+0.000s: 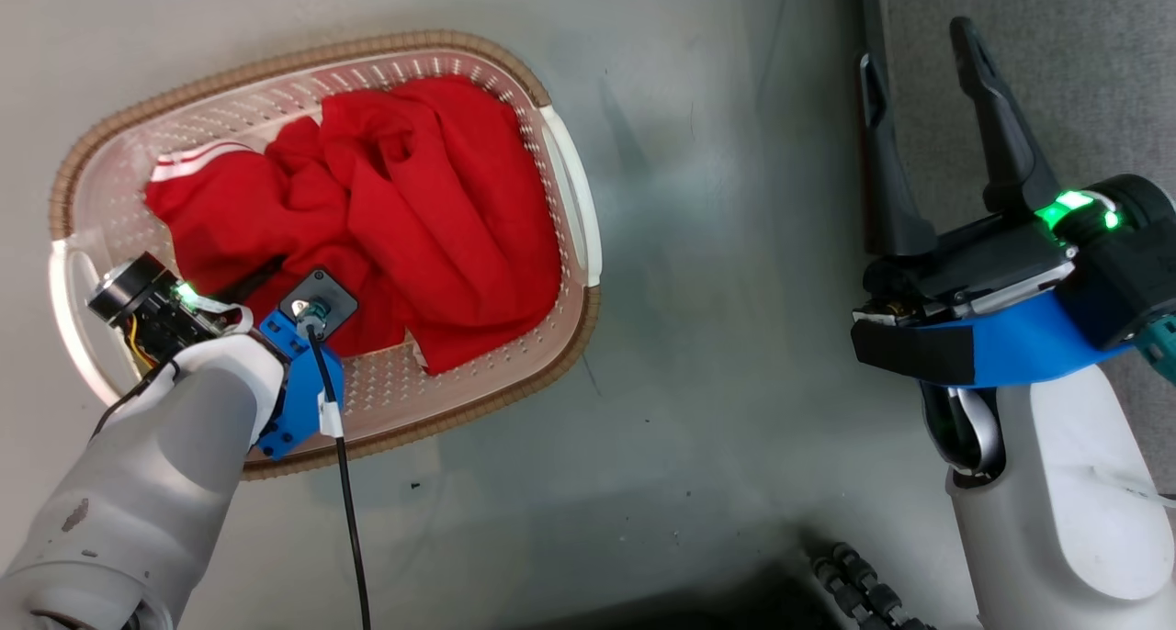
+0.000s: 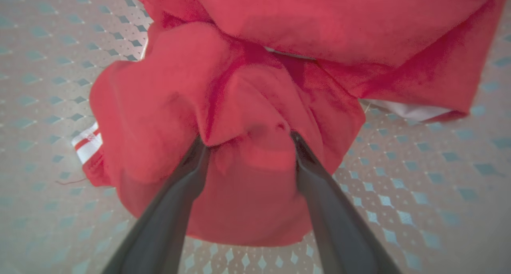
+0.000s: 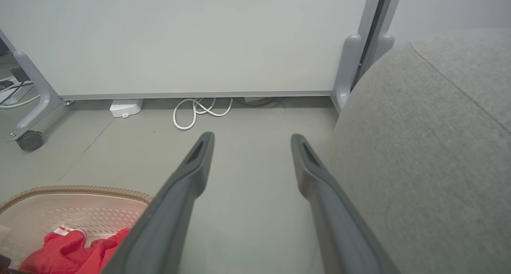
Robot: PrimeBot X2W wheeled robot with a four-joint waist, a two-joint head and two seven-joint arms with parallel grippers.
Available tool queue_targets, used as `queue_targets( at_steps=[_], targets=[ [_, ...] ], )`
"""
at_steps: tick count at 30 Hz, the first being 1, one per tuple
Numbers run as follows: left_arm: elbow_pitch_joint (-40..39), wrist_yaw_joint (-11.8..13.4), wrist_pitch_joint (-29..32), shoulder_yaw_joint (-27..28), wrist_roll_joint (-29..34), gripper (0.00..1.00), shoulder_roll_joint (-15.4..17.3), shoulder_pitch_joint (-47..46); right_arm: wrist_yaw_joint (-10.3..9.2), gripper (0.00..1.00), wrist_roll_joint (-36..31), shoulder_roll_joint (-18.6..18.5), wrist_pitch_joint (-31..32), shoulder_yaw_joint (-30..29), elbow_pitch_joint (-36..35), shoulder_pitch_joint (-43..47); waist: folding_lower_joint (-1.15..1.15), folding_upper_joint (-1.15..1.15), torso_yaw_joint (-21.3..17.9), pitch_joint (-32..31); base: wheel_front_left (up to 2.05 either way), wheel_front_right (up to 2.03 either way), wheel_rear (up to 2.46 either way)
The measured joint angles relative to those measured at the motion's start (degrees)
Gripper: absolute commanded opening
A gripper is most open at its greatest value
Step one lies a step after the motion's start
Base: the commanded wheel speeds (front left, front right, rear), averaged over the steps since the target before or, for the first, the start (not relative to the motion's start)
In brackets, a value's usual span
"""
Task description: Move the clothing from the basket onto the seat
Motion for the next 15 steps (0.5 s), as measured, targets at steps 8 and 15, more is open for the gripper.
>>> queue_targets(
  at_steps=[8,15],
  targets=[
    [0.2,0.7,0.9,-1.0,0.3,1.0,0.3,-2.3,0.0,1.0,0.0,0.0,0.0,-1.0,-1.2,-0.2,0.0,0.0,-0.7,3.6,0.0,0.0,0.0],
    [0.3,0.9,2.4,-2.2,0.7,0.0,0.6,-3.2,0.0,1.0,0.2,0.0,0.0,-1.0,-1.2,-0.6,0.0,0.0,-1.2,3.9,0.0,0.0,0.0]
  ],
)
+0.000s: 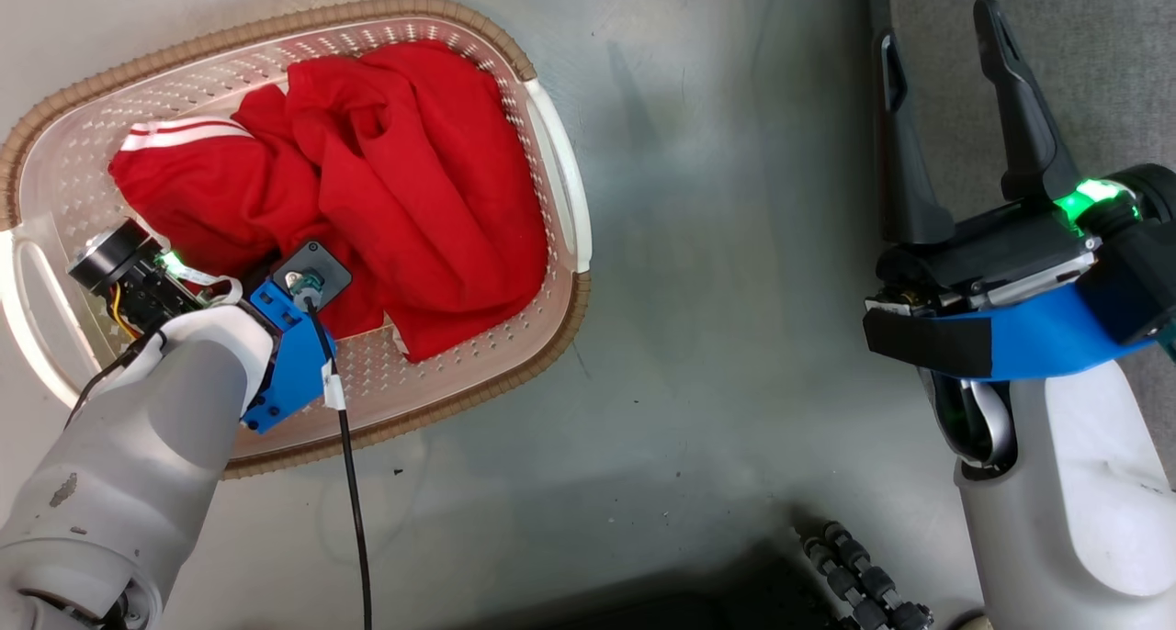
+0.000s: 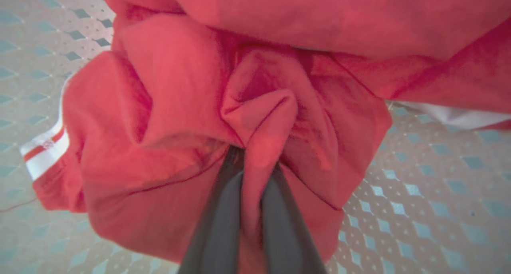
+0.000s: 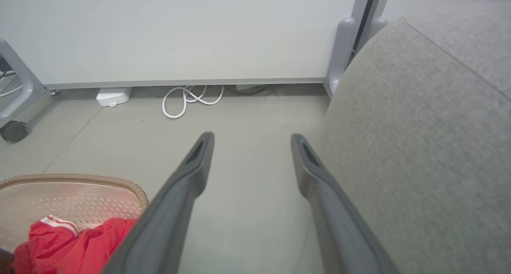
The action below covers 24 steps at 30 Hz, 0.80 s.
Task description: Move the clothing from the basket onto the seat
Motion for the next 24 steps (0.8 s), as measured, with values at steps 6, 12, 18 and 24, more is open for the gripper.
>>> queue_targets(
  at_steps=[6,12,18,24],
  targets=[
    [0.0,-0.3,-0.4,-0.4,-0.7,0.0,-0.5,0.0,0.0,1.0,0.0,0.0,0.0,-0.4,0.5,-0.1,0.0,0.0,0.2,-1.4,0.0,0.0,0.0],
    [0.1,-0.5,-2.6,-0.7,-1.6,0.0,-2.6,0.7,0.0,1.0,-0.4,0.0,0.0,-1.0,0.9,-0.1,0.0,0.0,1.2,-3.5,0.0,0.0,0.0],
    [0.1,-0.9,-4.8,-0.7,-3.4,0.0,-5.6,2.2,0.0,1.0,-1.1,0.0,0.0,-1.3,1.8,0.1,0.0,0.0,2.7,-6.7,0.0,0.0,0.0],
    [0.1,-1.0,-6.6,-0.8,-4.8,0.0,-8.0,4.0,0.01,1.0,-1.9,0.0,0.0,-1.7,2.6,0.9,0.0,0.0,4.5,-10.7,0.0,0.0,0.0]
  ],
)
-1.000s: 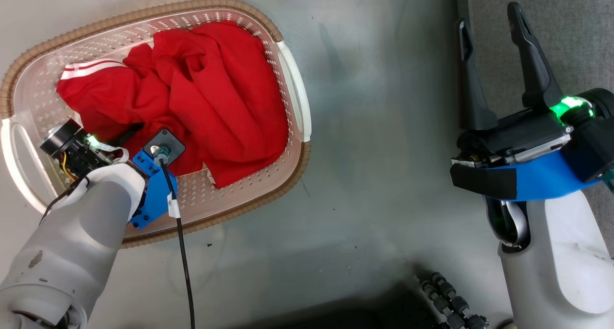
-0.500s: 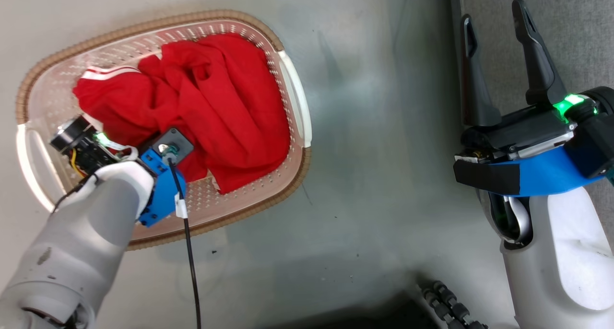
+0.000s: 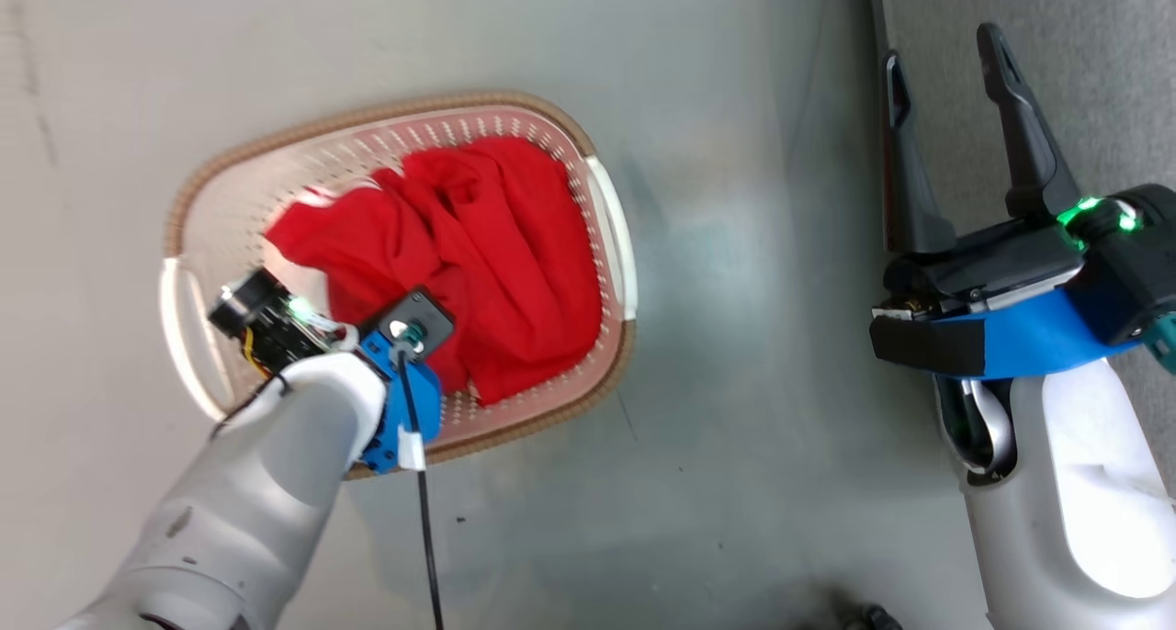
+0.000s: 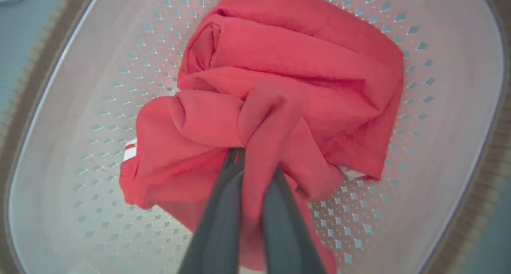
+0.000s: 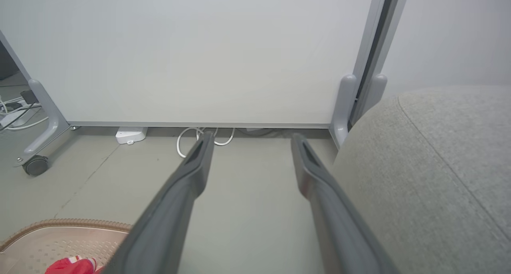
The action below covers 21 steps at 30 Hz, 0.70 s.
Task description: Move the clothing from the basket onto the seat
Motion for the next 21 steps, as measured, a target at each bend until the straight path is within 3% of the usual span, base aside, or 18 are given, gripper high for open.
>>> queue_targets(
  at_steps=[11,21],
  targets=[
    [-6.1,-0.1,-1.2,0.4,-2.9,0.0,-2.9,3.6,0.0,1.0,-1.4,0.0,0.0,-1.4,1.7,3.6,-0.01,0.01,3.8,-8.5,0.0,0.0,0.0],
    [-15.9,-0.3,-1.2,3.5,-3.6,0.0,-2.2,8.1,0.0,1.0,-1.7,0.0,0.0,-2.7,3.3,7.5,-0.01,0.01,6.7,-16.9,0.0,0.0,0.0]
  ],
)
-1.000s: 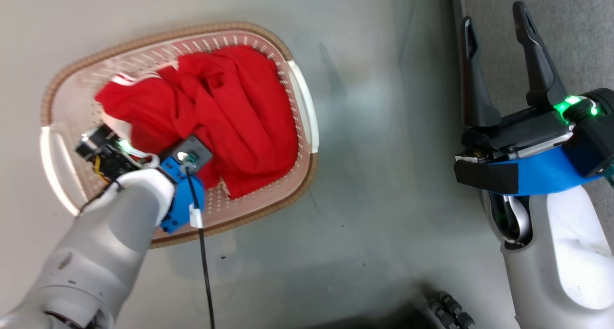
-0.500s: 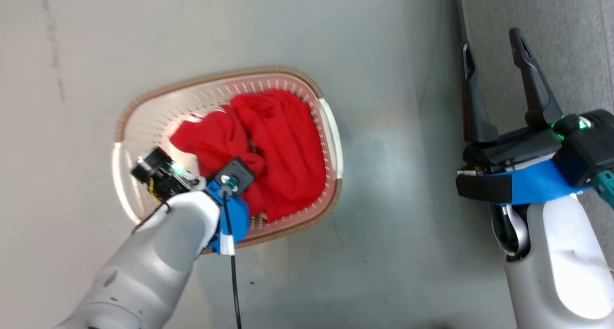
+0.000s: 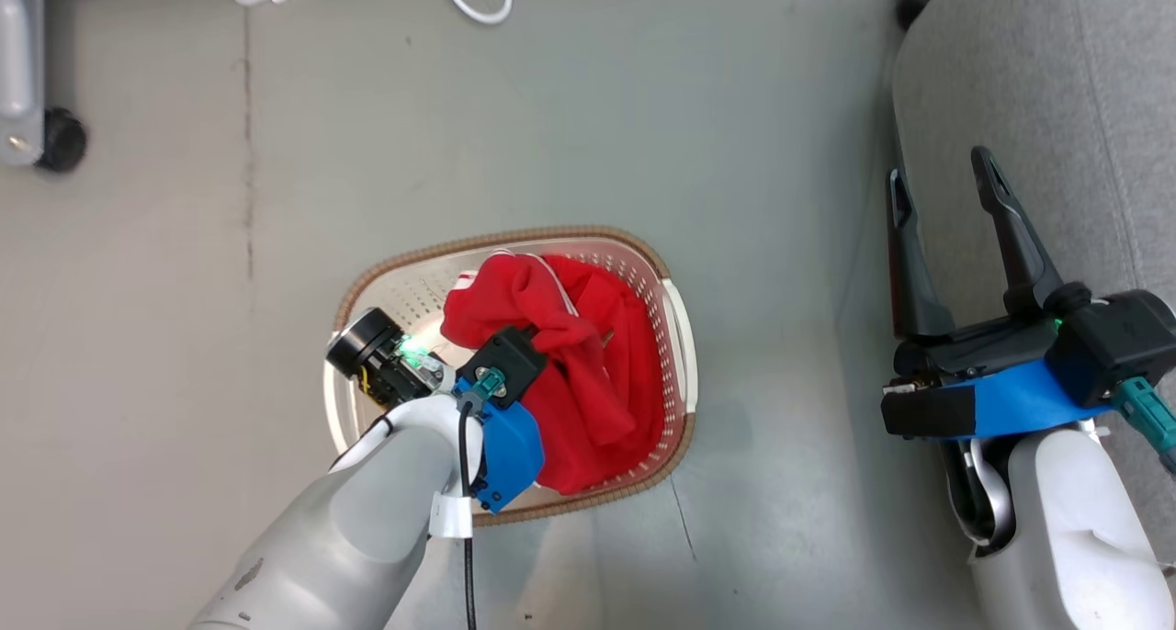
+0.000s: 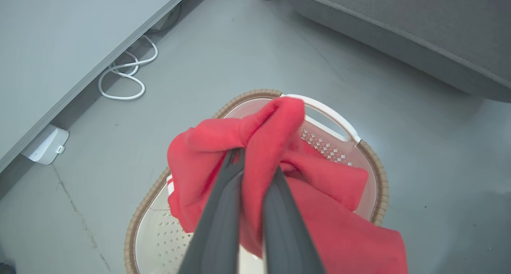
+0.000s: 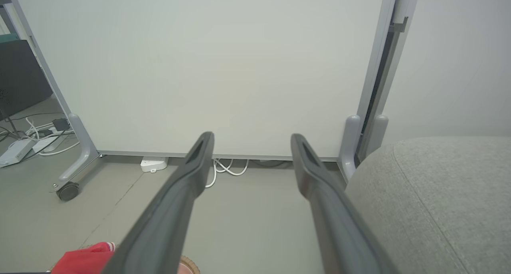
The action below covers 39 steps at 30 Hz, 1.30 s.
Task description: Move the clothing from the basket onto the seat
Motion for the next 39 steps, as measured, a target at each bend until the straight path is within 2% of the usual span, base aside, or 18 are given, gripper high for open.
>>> queue_targets(
  at_steps=[18,39],
  targets=[
    [-18.1,0.3,0.0,6.6,1.1,0.0,-0.3,4.5,0.0,1.0,0.1,0.0,0.0,-1.1,1.8,6.8,0.0,0.0,1.9,-11.9,0.0,0.0,0.0],
    [-23.5,0.0,0.0,7.6,-0.5,0.0,-1.2,6.1,0.0,1.0,2.3,0.0,0.0,-1.3,3.2,14.3,0.0,-0.01,2.3,-23.5,0.0,0.0,0.0]
  ],
)
